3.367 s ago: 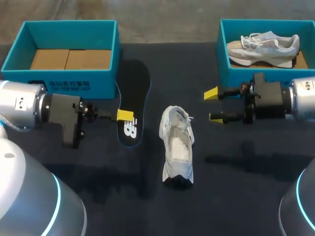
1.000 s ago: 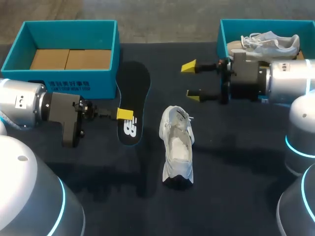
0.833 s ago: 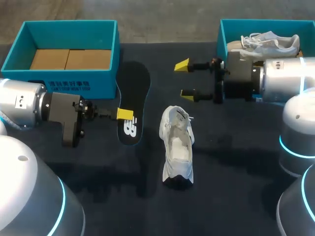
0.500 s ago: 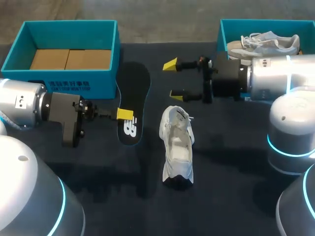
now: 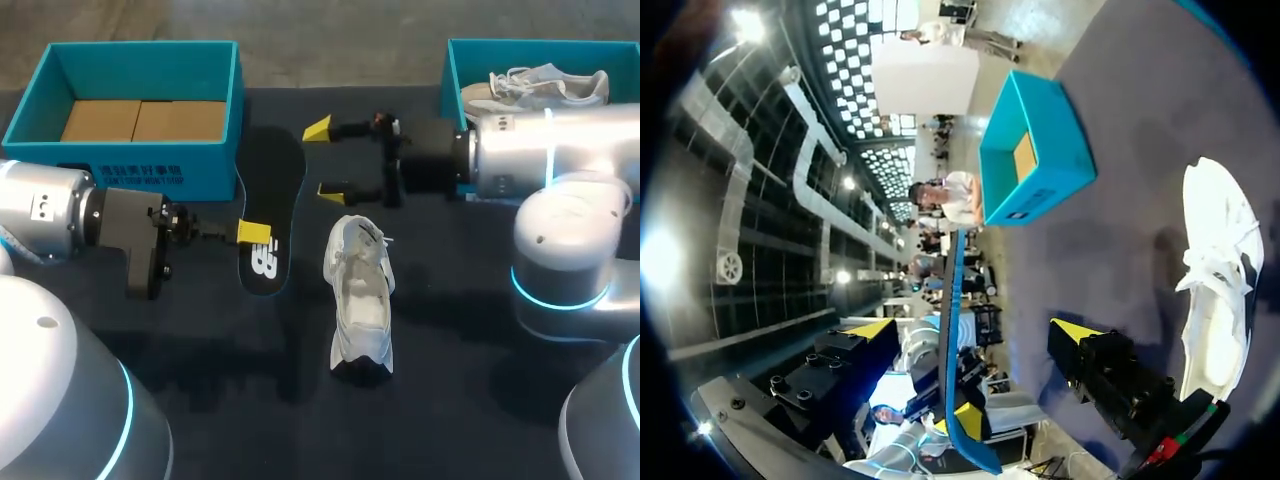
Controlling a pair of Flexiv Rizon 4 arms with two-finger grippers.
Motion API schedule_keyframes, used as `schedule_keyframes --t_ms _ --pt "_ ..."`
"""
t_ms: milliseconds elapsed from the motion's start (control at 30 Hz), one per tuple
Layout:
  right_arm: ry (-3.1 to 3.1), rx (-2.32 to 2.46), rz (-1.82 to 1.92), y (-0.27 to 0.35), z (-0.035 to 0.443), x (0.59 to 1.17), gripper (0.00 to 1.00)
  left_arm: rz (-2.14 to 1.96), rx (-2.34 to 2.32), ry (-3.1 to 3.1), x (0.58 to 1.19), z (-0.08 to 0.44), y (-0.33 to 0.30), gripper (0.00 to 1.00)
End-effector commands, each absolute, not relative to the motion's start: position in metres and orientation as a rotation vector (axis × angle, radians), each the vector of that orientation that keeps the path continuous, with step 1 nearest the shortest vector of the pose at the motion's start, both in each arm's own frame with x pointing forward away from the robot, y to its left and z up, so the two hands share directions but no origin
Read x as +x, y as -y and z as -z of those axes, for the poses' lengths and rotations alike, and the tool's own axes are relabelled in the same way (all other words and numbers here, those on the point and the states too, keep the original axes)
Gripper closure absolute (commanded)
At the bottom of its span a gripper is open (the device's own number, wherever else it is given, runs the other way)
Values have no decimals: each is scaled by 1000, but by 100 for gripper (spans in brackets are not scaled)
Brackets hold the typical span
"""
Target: Take the shoe out of the shoebox, open the shoe tongue, remove and reinsert the insole, then place the shoe into the shoebox
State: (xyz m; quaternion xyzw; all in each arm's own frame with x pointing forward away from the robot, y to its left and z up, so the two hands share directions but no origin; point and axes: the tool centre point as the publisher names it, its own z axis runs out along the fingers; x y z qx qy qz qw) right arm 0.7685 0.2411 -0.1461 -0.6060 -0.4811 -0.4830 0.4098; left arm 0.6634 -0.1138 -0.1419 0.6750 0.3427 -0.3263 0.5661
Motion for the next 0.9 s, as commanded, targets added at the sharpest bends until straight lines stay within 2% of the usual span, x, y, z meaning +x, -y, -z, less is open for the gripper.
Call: schedule_keyframes --t_ms 33,167,233,267,433,900 --pt "1210 -1536 1206 -265 148 775 7 763 1585 -804 663 143 115 100" --pt "1211 -1527 1196 -271 144 772 19 763 1585 -804 663 143 115 100" --pt "1212 -1521 1193 -274 143 770 46 763 1585 -804 663 143 115 100" --pt "1213 -1521 1191 -275 142 769 51 763 1585 -804 663 143 115 100" --pt "1215 -1521 1182 -280 142 768 58 763 1585 -804 663 143 115 100" --pt "1233 -1534 1174 -287 137 764 62 763 1585 -804 663 143 115 100"
